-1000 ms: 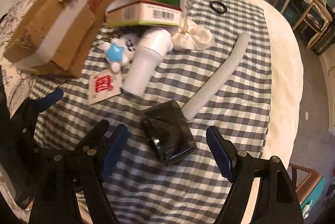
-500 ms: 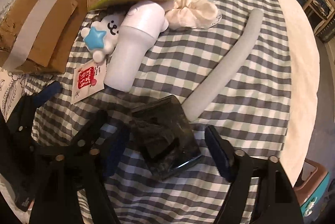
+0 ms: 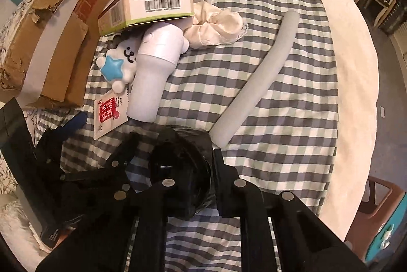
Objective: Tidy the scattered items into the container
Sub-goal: 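Grasp the red-white sachet with the left tool while the right grasps the black pouch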
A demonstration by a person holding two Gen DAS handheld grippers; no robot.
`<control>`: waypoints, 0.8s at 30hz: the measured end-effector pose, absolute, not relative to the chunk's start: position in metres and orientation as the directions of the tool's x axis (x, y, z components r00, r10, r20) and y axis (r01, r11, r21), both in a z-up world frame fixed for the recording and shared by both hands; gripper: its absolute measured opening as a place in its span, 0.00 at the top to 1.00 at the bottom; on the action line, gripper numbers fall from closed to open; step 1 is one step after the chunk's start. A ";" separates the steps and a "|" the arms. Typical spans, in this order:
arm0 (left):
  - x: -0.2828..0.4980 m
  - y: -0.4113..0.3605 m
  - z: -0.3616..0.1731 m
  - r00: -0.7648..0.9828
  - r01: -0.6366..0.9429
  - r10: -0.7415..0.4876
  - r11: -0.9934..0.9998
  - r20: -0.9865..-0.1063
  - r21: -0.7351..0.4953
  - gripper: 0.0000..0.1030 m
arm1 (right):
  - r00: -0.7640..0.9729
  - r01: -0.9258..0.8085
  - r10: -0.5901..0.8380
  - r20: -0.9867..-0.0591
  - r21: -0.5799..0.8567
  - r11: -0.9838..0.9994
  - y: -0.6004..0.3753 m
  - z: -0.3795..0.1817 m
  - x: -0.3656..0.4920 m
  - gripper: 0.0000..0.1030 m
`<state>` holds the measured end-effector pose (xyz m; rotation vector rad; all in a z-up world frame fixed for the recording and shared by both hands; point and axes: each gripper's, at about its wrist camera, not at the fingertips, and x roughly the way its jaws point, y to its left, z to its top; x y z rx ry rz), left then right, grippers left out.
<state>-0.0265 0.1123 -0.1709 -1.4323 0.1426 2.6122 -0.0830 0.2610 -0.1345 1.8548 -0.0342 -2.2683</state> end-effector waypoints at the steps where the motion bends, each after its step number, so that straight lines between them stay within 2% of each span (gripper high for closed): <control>1: -0.026 0.113 -0.171 -0.537 -0.189 0.090 -0.982 -0.839 0.016 0.00 | -0.174 0.141 -0.172 -0.970 0.148 -0.979 0.261 -0.138 -0.083 0.87; 2: -0.025 0.114 -0.171 -0.545 -0.195 0.090 -0.981 -0.834 0.022 0.03 | -0.163 0.136 -0.166 -0.972 0.145 -0.980 0.261 -0.142 -0.083 0.87; 4: -0.025 0.117 -0.170 -0.534 -0.227 0.130 -0.974 -0.836 -0.007 0.20 | -0.146 0.127 -0.150 -0.978 0.132 -0.983 0.262 -0.149 -0.082 0.88; 6: -0.025 0.122 -0.167 -0.524 -0.256 0.150 -0.967 -0.838 -0.013 0.43 | -0.140 0.121 -0.152 -0.978 0.136 -0.983 0.261 -0.151 -0.081 0.89; 9: -0.019 0.124 -0.164 -0.517 -0.291 0.183 -0.956 -0.836 -0.030 0.70 | -0.147 0.119 -0.170 -0.974 0.153 -0.981 0.259 -0.150 -0.080 0.91; 10: -0.018 0.125 -0.162 -0.517 -0.303 0.190 -0.952 -0.835 -0.029 0.75 | -0.153 0.121 -0.169 -0.974 0.151 -0.981 0.257 -0.149 -0.080 0.91; 11: -0.017 0.127 -0.160 -0.514 -0.316 0.208 -0.948 -0.832 -0.042 0.90 | -0.158 0.120 -0.171 -0.972 0.153 -0.981 0.257 -0.148 -0.079 0.91; 15: -0.015 0.128 -0.149 -0.511 -0.315 0.227 -0.947 -0.829 -0.064 0.94 | -0.179 0.116 -0.180 -0.967 0.161 -0.980 0.272 -0.132 -0.095 0.91; 19: -0.016 0.116 -0.138 -0.507 -0.278 0.255 -0.953 -0.823 -0.125 0.94 | -0.223 0.101 -0.200 -0.954 0.181 -0.978 0.279 -0.114 -0.097 0.91; 24: -0.009 0.110 -0.120 -0.538 -0.257 0.258 -0.957 -0.802 -0.135 0.94 | -0.287 0.089 -0.239 -0.928 0.223 -0.971 0.283 -0.087 -0.091 0.91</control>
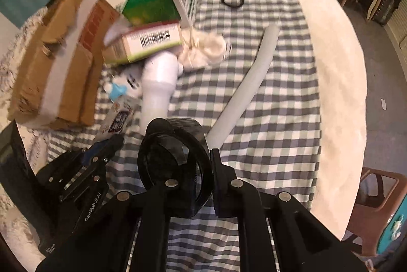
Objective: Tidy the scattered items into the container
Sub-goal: 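Grasp the red-white sachet with the left tool while the right grasps the black pouch, then carry the sachet and black pouch into the cardboard box and release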
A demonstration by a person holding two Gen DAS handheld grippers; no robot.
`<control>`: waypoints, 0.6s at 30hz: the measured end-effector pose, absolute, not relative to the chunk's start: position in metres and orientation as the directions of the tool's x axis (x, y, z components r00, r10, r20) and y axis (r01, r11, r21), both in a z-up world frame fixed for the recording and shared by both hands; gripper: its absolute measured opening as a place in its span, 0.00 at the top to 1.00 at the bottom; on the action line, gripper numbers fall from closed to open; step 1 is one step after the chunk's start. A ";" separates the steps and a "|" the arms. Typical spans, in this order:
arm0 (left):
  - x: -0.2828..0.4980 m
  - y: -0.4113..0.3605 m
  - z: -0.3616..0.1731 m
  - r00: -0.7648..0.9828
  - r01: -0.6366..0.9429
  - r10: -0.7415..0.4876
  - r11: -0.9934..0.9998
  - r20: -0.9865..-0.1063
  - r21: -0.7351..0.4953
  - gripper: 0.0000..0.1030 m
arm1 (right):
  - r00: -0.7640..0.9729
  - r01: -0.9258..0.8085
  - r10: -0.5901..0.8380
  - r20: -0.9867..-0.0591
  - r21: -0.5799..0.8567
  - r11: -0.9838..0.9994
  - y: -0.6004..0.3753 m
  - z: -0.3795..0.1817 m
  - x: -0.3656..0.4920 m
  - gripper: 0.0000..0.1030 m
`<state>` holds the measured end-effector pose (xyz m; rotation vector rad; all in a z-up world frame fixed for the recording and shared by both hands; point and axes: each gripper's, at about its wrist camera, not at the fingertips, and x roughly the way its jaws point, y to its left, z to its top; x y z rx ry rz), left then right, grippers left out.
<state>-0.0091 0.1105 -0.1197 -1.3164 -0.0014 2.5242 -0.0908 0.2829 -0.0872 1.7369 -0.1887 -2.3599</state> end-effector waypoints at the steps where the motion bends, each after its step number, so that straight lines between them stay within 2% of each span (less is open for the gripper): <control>1: -0.008 0.111 -0.116 -0.545 -0.262 0.260 -0.956 -0.797 -0.133 0.94 | -0.297 0.088 -0.250 -0.921 0.234 -0.968 0.289 -0.081 -0.090 0.91; 11: 0.002 0.120 -0.089 -0.591 -0.306 0.287 -0.945 -0.754 -0.119 0.94 | -0.367 0.084 -0.295 -0.882 0.284 -0.955 0.300 -0.061 -0.073 0.91; 18: 0.001 0.123 -0.061 -0.618 -0.329 0.335 -0.932 -0.712 -0.153 0.94 | -0.448 0.107 -0.340 -0.827 0.328 -0.939 0.292 -0.023 -0.054 0.91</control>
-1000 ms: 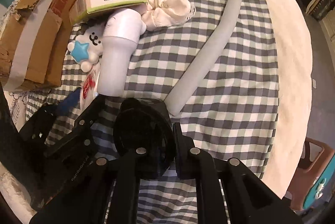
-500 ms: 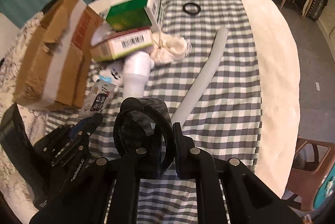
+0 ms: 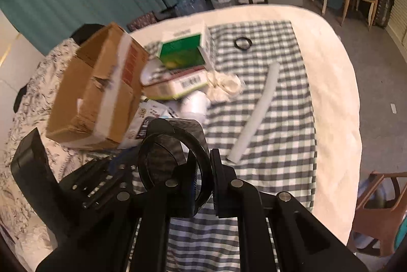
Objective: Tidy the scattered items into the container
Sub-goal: 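Carry the sachet and black pouch into the cardboard box and release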
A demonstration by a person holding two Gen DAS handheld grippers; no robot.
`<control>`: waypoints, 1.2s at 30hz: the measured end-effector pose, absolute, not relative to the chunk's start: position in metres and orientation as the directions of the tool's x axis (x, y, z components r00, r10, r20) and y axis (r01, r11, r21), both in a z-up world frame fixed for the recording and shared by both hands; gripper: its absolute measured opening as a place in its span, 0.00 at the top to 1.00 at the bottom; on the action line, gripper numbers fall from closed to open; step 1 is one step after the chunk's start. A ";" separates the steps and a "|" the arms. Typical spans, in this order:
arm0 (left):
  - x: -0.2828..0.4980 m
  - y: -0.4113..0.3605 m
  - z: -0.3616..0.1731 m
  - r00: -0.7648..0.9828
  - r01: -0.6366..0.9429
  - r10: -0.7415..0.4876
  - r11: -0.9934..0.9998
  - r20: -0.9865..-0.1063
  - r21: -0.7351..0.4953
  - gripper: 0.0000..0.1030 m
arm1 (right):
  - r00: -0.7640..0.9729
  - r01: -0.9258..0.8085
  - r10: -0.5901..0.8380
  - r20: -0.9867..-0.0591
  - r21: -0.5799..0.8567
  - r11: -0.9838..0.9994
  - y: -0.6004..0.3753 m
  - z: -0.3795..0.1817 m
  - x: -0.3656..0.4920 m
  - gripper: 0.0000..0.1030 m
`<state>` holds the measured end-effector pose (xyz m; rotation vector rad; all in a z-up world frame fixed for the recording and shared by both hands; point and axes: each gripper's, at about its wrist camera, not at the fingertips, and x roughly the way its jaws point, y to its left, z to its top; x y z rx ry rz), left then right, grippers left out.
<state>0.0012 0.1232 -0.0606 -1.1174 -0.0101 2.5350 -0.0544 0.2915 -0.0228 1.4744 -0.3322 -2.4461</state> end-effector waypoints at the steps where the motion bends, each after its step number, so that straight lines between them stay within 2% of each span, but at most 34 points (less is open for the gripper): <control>1: 0.001 0.121 -0.056 -0.622 -0.330 0.342 -0.930 -0.704 -0.161 0.94 | -0.456 0.111 -0.343 -0.821 0.330 -0.937 0.289 -0.019 -0.054 0.91; 12: -0.013 0.067 0.008 -0.710 -0.254 0.342 -0.940 -0.615 -0.229 0.94 | -0.532 0.137 -0.350 -0.771 0.330 -0.934 0.255 0.032 -0.059 0.91; 23: -0.043 -0.042 0.022 -0.717 -0.046 0.256 -0.945 -0.648 -0.323 0.94 | -0.520 0.284 -0.438 -0.734 0.335 -0.898 0.143 0.059 -0.084 0.91; 28: -0.054 -0.080 0.016 -0.727 0.053 0.167 -0.954 -0.666 -0.296 0.94 | -0.500 0.334 -0.474 -0.725 0.344 -0.878 0.097 0.060 -0.097 0.91; 31: -0.062 -0.095 0.006 -0.703 0.090 0.164 -0.945 -0.692 -0.315 0.91 | -0.489 0.347 -0.476 -0.731 0.337 -0.875 0.077 0.056 -0.104 0.91; 32: -0.065 -0.098 0.003 -0.693 0.104 0.158 -0.944 -0.703 -0.314 0.88 | -0.491 0.347 -0.472 -0.732 0.332 -0.877 0.073 0.054 -0.106 0.91; 33: -0.066 -0.100 0.001 -0.685 0.116 0.153 -0.942 -0.712 -0.314 0.72 | -0.496 0.345 -0.466 -0.733 0.326 -0.880 0.068 0.052 -0.109 0.90; 34: -0.067 -0.101 0.000 -0.679 0.124 0.153 -0.940 -0.718 -0.319 0.58 | -0.503 0.341 -0.462 -0.730 0.323 -0.883 0.065 0.051 -0.111 0.85; 35: -0.068 -0.104 -0.001 -0.677 0.138 0.151 -0.936 -0.721 -0.325 0.35 | -0.509 0.333 -0.457 -0.729 0.323 -0.886 0.064 0.050 -0.113 0.76; 36: -0.067 -0.107 0.000 -0.686 0.148 0.148 -0.931 -0.713 -0.335 0.27 | -0.520 0.315 -0.442 -0.731 0.318 -0.894 0.065 0.049 -0.114 0.57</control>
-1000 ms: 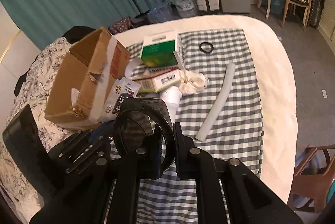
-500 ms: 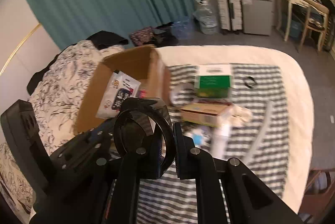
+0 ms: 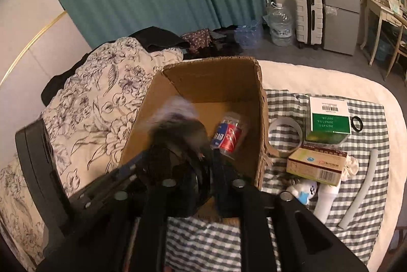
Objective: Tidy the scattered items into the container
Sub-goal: 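Carry the sachet and black pouch into the cardboard box and release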
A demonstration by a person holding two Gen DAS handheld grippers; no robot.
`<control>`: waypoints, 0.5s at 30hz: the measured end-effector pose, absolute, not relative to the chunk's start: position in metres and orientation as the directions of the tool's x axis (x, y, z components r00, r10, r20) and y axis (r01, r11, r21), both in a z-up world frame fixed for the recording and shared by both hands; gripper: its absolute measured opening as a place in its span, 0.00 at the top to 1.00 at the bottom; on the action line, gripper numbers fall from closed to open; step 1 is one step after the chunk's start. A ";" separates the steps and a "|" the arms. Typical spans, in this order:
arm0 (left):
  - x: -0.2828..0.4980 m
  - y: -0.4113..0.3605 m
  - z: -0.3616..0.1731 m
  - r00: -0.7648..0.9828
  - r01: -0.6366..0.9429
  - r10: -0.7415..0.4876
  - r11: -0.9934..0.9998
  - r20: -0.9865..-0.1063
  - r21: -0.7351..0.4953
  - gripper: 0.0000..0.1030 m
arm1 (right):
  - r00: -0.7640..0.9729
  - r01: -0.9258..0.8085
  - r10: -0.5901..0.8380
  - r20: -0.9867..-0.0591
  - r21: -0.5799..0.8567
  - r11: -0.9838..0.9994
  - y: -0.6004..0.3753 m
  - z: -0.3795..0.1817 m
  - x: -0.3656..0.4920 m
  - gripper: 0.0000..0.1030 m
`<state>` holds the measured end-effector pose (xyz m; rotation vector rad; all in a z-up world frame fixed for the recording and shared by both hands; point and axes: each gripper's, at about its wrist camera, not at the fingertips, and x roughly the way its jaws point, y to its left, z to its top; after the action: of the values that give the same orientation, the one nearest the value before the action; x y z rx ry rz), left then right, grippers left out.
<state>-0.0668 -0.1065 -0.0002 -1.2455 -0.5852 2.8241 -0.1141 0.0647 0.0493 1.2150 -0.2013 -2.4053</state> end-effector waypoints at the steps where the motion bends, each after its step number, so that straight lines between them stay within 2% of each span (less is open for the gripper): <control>1: -0.065 -0.108 -0.001 -0.694 0.156 0.139 -0.929 -0.706 -0.336 0.26 | -0.545 0.293 -0.423 -0.724 0.309 -0.905 0.067 0.051 -0.114 0.47; 7: -0.063 -0.102 0.000 -0.693 0.184 0.102 -0.932 -0.714 -0.312 0.19 | -0.612 0.230 -0.356 -0.706 0.272 -0.934 0.109 0.068 -0.108 0.46; 11: -0.055 -0.075 0.009 -0.691 0.103 0.150 -0.948 -0.707 -0.301 0.17 | -0.642 0.180 -0.263 -0.720 0.191 -0.965 0.151 0.076 -0.093 0.46; 14: -0.043 -0.046 0.016 -0.710 0.005 0.214 -0.951 -0.671 -0.308 0.08 | -0.655 0.136 -0.191 -0.731 0.135 -0.982 0.188 0.072 -0.076 0.46; 15: -0.039 -0.037 0.017 -0.714 -0.022 0.230 -0.951 -0.661 -0.307 0.08 | -0.664 0.110 -0.168 -0.729 0.128 -0.986 0.202 0.067 -0.071 0.46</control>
<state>-0.0393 -0.0366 0.0170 -1.1190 -0.4218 2.7559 -0.0708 0.2024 0.0670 1.2075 -0.1089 -2.7322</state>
